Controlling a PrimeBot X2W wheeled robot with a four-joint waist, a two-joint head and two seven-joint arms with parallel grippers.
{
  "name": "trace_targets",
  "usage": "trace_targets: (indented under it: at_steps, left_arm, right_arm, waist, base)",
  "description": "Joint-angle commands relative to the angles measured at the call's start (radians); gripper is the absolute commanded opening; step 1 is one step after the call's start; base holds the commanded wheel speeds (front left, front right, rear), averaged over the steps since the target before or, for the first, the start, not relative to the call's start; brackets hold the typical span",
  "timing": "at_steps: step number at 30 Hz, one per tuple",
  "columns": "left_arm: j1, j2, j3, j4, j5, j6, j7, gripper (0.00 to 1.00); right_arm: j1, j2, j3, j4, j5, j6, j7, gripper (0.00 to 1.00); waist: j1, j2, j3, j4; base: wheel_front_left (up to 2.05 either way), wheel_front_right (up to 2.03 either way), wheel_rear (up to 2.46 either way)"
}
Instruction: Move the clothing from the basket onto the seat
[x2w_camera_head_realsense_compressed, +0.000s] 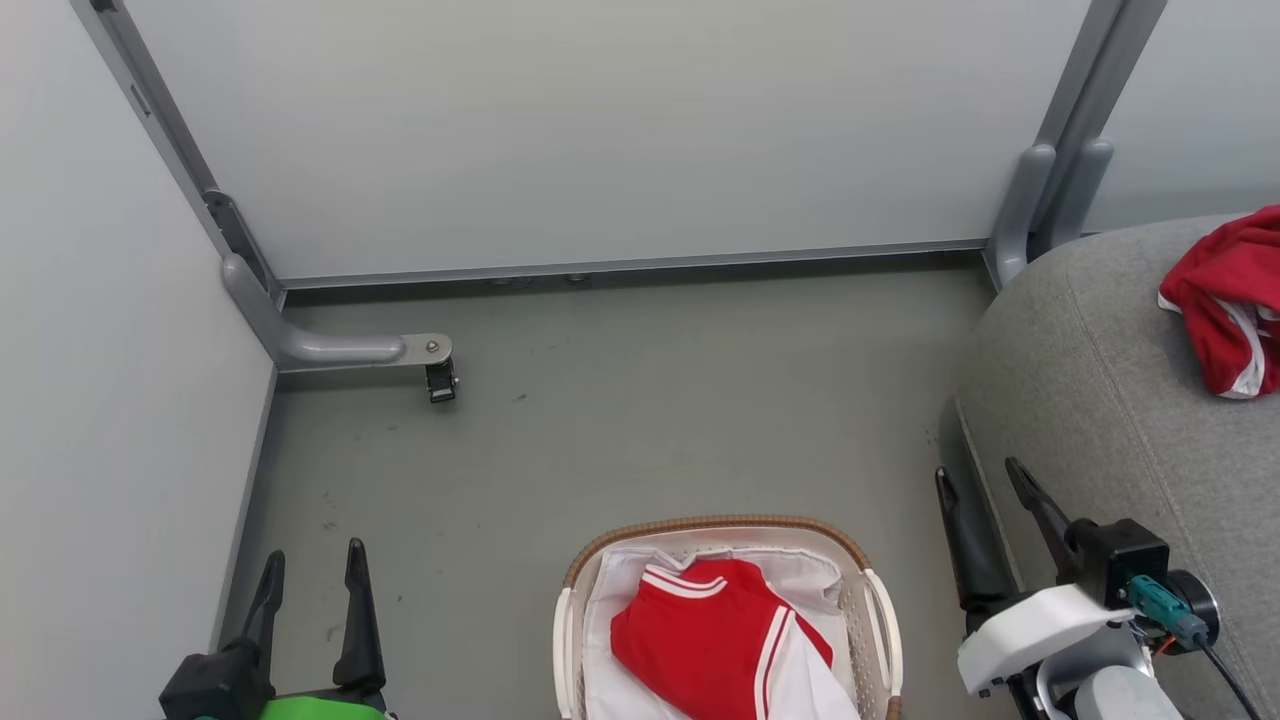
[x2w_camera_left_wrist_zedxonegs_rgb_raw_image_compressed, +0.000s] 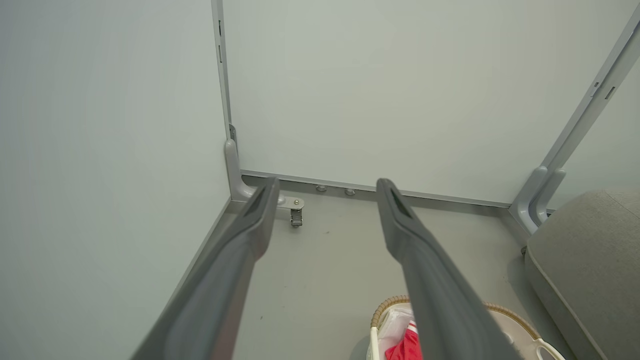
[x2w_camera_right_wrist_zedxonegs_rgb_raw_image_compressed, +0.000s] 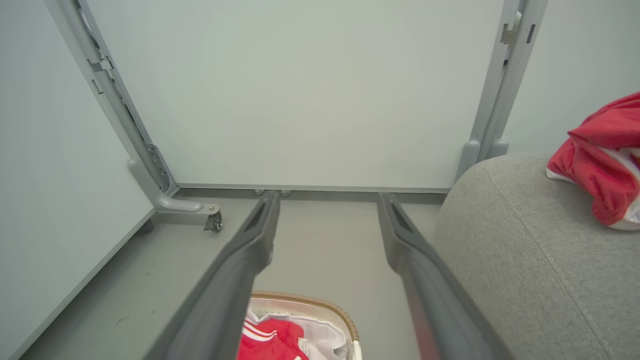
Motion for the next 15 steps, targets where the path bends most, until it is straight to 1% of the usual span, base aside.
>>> trace_targets:
  at_steps: [1, 15]
  left_arm:
    - [0.011, -0.001, 0.004, 0.004, -0.002, -0.004, -0.001, 1.0]
    - [-0.012, -0.001, -0.002, 0.023, -0.008, -0.008, -0.001, 1.0]
  right_arm:
    - [0.012, -0.003, -0.001, 0.0, 0.001, -0.001, -0.002, 1.0]
    - [0.001, -0.003, -0.007, -0.001, 0.007, -0.001, -0.002, 1.0]
  waist:
    - [0.0001, 0.0117, 0.0, -0.001]
    - [0.0001, 0.0117, 0.002, -0.003]
  base:
    - [0.0, 0.0, 0.0]
    - [0.0, 0.0, 0.0]
